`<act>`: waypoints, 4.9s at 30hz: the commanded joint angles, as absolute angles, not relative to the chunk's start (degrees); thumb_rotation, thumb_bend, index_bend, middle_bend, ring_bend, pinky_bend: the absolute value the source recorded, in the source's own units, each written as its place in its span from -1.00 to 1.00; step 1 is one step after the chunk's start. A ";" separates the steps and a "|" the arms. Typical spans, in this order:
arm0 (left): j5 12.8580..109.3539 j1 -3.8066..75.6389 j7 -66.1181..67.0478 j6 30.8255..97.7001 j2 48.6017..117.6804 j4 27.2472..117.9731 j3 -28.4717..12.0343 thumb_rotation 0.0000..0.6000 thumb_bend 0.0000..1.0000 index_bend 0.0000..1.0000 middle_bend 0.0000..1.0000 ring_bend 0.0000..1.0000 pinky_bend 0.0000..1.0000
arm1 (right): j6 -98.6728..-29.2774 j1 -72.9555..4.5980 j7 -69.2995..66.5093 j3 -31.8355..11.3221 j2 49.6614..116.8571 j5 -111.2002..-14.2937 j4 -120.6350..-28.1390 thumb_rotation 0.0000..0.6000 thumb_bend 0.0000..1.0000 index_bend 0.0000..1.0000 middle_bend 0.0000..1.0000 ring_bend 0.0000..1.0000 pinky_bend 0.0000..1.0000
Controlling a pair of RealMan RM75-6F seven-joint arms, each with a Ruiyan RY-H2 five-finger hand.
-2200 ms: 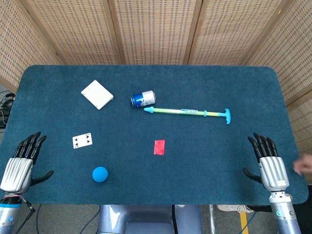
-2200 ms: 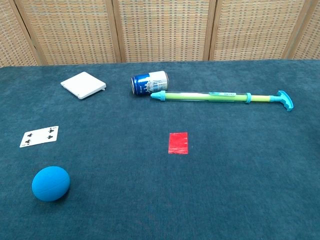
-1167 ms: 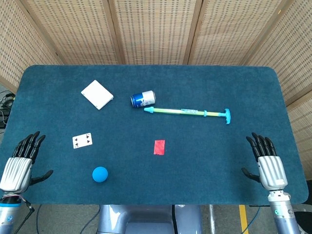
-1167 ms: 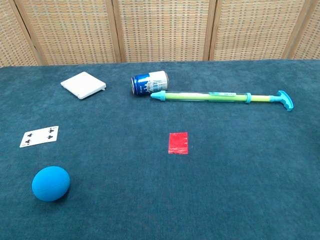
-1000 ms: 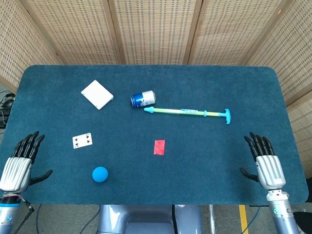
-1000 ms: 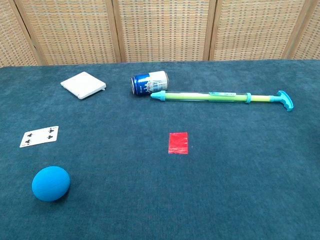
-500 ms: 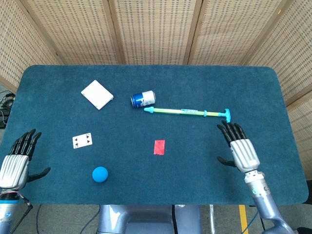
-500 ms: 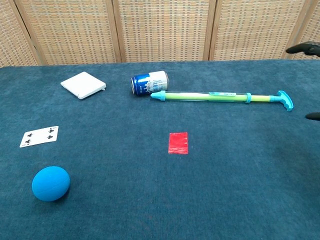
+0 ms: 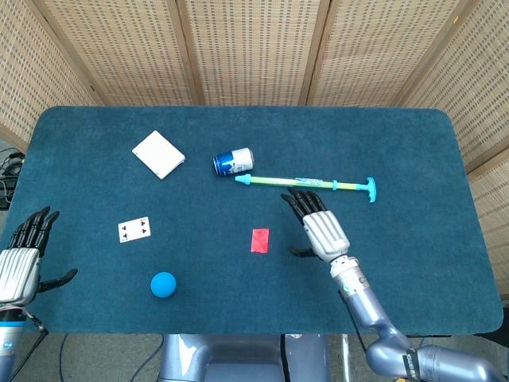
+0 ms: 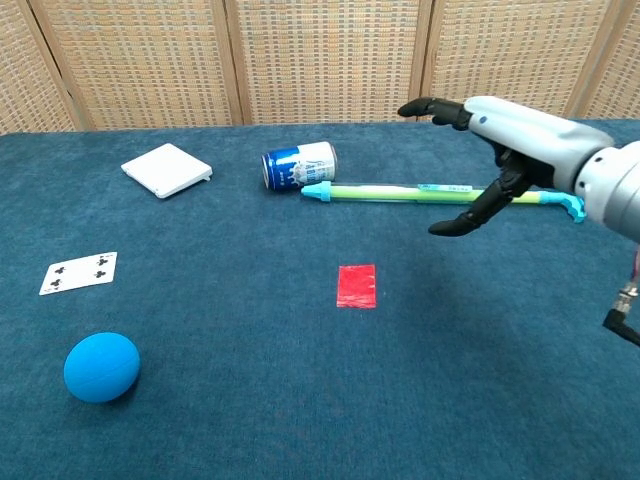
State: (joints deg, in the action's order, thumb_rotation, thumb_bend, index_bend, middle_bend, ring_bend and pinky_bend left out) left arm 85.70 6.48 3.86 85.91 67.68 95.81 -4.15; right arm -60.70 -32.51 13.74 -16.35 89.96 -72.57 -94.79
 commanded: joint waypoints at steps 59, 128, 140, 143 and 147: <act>83.99 7.26 2.60 84.36 67.77 94.73 -4.31 1.00 -0.79 -1.00 -1.00 -1.00 -0.83 | -61.11 -43.07 33.33 -17.51 117.22 -53.37 -70.09 1.00 -0.41 -0.97 -1.00 -1.00 -1.00; 84.25 7.42 2.86 84.37 67.78 95.06 -4.02 1.00 -0.79 -1.00 -1.00 -1.00 -0.83 | -60.28 -42.71 30.10 -16.70 118.11 -56.47 -66.33 1.00 -0.02 -0.93 -1.00 -1.00 -1.00; 84.54 7.43 2.44 84.36 67.58 95.22 -3.88 1.00 -0.79 -1.00 -1.00 -1.00 -0.83 | -59.92 -42.39 28.94 -16.65 118.53 -56.94 -64.84 1.00 -0.05 -0.55 -1.00 -1.00 -1.00; 84.55 7.41 2.31 84.40 67.50 95.29 -3.89 1.00 -0.79 -1.00 -1.00 -1.00 -0.83 | -60.20 -42.18 28.89 -16.58 118.39 -57.15 -65.06 1.00 -0.11 -0.34 -1.00 -1.00 -1.00; 84.62 7.42 2.18 84.37 67.41 95.39 -3.85 1.00 -0.79 -1.00 -1.00 -1.00 -0.83 | -60.10 -41.97 29.34 -16.44 118.17 -56.92 -65.21 1.00 -0.15 -0.21 -1.00 -1.00 -1.00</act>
